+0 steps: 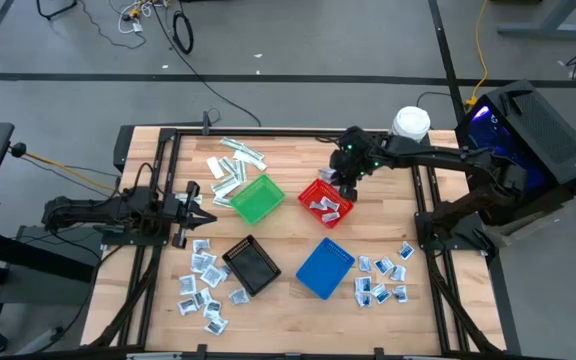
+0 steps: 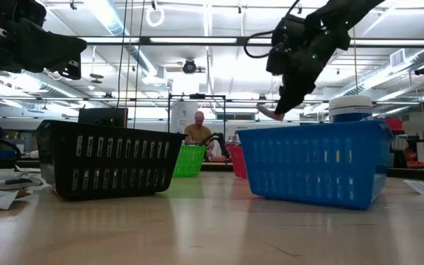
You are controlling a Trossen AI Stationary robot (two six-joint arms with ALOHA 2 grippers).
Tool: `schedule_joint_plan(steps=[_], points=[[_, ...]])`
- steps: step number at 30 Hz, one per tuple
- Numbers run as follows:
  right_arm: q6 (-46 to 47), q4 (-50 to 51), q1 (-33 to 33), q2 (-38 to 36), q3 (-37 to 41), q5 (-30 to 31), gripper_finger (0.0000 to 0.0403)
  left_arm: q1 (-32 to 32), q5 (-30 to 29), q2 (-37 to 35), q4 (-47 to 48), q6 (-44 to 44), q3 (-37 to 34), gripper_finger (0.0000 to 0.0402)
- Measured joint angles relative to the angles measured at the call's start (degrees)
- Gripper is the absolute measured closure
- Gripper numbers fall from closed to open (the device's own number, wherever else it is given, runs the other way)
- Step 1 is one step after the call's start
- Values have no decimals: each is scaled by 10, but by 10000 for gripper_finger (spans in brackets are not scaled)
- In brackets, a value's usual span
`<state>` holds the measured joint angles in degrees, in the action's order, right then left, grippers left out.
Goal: Pick & Place First Aid Supplies
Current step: Put the orange ointment pack into the red bin
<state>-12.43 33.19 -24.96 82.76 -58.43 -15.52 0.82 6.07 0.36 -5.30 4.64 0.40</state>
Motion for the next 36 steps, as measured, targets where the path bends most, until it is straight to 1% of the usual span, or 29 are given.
schedule_joint_plan(steps=[8, 11, 14, 21, 25, 29, 33, 36], points=[[-2, 10, 40, 5, 0, -5, 299, 0, 0, 0, 0, 0, 0, 376], [-5, 16, 49, 14, 0, 2, 292, 0, 0, 0, 0, 0, 0, 376], [-3, 25, 54, 21, 0, 15, 271, 0, 0, 0, 0, 0, 0, 376], [-5, 30, 54, 22, 0, 15, 198, 0, 0, 0, 0, 0, 0, 376], [-5, 29, 54, 23, 0, 15, 168, 0, 0, 0, 0, 0, 0, 376], [-5, 29, 51, 23, 0, 15, 152, 0, 0, 0, 0, 0, 0, 376], [-5, 29, 33, 23, 0, 19, 148, 0, 0, 0, 0, 0, 0, 376], [-32, 25, 19, 23, 0, 59, 147, 0, 0, 0, 0, 0, 0, 376]])
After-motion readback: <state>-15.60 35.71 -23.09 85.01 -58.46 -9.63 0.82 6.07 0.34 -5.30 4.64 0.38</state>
